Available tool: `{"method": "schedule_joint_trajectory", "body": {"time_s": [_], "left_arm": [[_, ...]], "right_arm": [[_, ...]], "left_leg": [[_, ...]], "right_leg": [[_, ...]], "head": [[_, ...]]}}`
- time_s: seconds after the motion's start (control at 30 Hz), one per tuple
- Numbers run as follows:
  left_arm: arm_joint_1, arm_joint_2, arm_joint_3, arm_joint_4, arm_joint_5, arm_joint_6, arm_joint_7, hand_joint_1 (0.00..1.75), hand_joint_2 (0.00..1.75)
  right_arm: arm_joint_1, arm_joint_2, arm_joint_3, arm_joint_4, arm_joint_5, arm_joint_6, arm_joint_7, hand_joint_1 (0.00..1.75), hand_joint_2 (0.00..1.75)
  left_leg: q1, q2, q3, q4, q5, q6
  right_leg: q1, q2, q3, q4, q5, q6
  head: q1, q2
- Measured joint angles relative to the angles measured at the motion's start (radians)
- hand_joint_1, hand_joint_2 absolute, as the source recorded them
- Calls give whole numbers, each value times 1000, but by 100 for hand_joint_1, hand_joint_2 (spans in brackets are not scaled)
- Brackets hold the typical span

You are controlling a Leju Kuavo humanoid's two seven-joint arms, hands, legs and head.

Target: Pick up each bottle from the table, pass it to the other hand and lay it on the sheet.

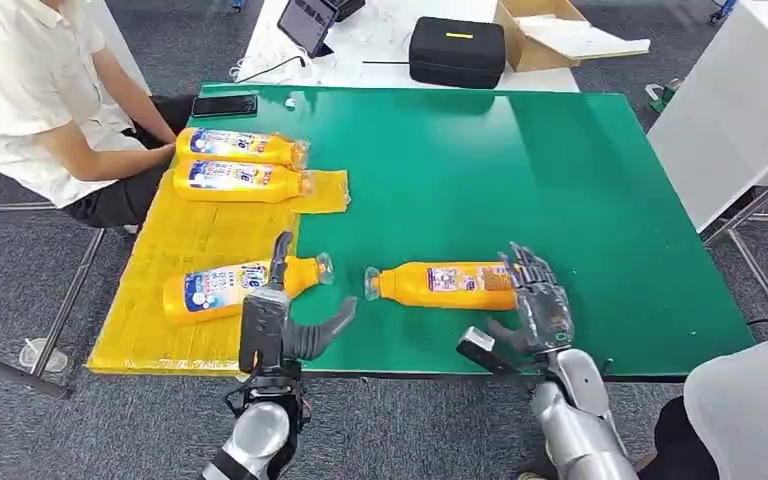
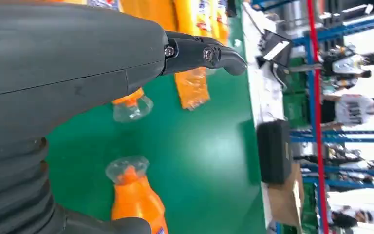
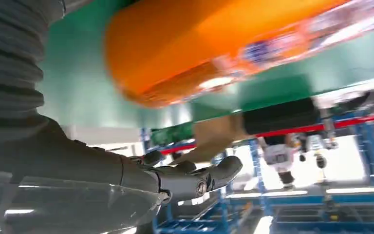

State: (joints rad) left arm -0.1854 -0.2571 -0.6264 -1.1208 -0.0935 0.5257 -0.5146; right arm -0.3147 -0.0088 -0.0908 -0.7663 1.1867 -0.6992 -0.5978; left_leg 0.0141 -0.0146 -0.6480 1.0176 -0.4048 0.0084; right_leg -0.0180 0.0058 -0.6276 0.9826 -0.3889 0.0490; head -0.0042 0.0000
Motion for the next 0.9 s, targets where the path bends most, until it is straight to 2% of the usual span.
{"method": "schedule_joint_trajectory", "body": {"time_s": [0.17,0.3,0.43,0.73,0.9], "left_arm": [[-9,-1,-27,5,-7,-4,2,0,175],[-16,-1,-78,26,-6,-74,29,0,175],[-26,-7,-121,55,21,-98,32,0,175],[-39,-7,-152,72,33,-103,34,0,175],[-41,-7,-160,73,45,-124,67,0,175]], "right_arm": [[-21,16,31,34,-37,0,-23,0,175],[-34,16,88,44,-102,5,-27,0,175],[-51,0,163,51,-135,20,29,0,175],[-79,-32,252,74,-159,19,47,0,175],[-95,-47,283,96,-156,42,143,0,175]], "left_leg": [[0,0,0,0,0,0],[0,0,-1,0,0,0],[0,0,-1,0,0,0],[0,0,-1,0,0,0],[0,0,-1,0,0,0]], "right_leg": [[0,0,0,0,0,0],[0,0,0,0,0,0],[0,0,0,0,0,0],[0,0,0,0,0,0],[0,0,-1,0,0,0]], "head": [[-1,0],[0,0],[0,0],[0,0],[-1,0]]}}
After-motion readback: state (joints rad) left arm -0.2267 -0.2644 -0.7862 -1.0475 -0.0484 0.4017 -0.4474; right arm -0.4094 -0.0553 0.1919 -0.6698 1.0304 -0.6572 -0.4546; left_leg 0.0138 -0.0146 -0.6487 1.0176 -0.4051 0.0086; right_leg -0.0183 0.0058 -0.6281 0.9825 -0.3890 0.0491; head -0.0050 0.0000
